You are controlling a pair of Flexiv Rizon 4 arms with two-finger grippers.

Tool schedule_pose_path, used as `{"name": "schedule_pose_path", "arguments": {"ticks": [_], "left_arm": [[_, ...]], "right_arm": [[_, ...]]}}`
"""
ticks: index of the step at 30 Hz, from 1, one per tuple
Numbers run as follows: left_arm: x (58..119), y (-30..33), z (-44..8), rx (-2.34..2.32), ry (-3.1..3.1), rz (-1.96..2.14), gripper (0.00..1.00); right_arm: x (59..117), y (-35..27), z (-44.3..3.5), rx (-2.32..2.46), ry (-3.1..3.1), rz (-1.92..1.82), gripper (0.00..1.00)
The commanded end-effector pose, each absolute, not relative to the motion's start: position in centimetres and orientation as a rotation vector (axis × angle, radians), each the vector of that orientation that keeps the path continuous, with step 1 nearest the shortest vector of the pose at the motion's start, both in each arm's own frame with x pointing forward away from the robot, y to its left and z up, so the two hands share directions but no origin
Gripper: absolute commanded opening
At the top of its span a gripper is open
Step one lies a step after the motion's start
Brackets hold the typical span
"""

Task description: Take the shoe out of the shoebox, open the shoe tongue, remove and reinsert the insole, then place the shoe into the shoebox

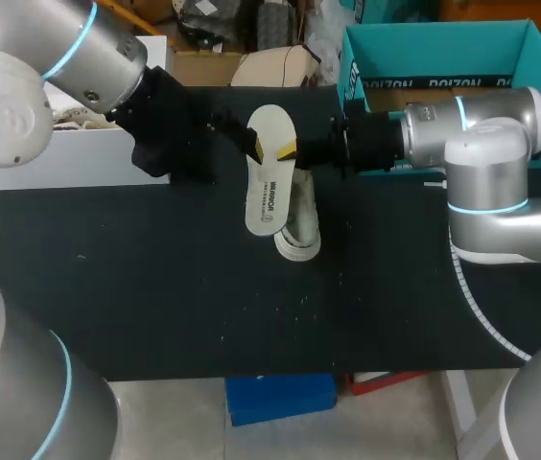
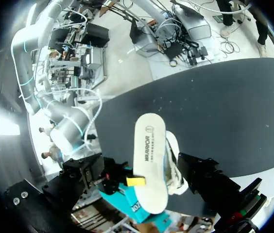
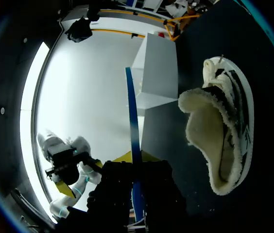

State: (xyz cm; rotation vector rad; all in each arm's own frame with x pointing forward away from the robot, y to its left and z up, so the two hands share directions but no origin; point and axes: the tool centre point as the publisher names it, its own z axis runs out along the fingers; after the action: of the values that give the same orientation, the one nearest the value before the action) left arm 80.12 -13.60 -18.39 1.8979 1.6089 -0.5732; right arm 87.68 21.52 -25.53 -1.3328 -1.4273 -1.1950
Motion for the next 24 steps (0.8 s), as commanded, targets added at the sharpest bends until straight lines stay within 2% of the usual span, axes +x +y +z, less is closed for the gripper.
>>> {"name": "schedule_pose_path", "arguments": {"ticks": [1, 18, 24], "left_arm": [[79.8, -13.3, -18.9, 1.796, 1.505, -0.690, 1.00], [79.8, -13.3, -18.9, 1.796, 1.505, -0.690, 1.00], [80.8, -11.6, -19.2, 1.534, 1.494, -0.717, 1.00]], "right_arm": [[87.7, 21.6, -25.6, -1.335, -1.427, -1.196, 0.00], [87.7, 21.6, -25.6, -1.335, -1.427, -1.196, 0.00], [87.7, 21.6, -25.6, -1.335, -1.427, -1.196, 0.00]]}}
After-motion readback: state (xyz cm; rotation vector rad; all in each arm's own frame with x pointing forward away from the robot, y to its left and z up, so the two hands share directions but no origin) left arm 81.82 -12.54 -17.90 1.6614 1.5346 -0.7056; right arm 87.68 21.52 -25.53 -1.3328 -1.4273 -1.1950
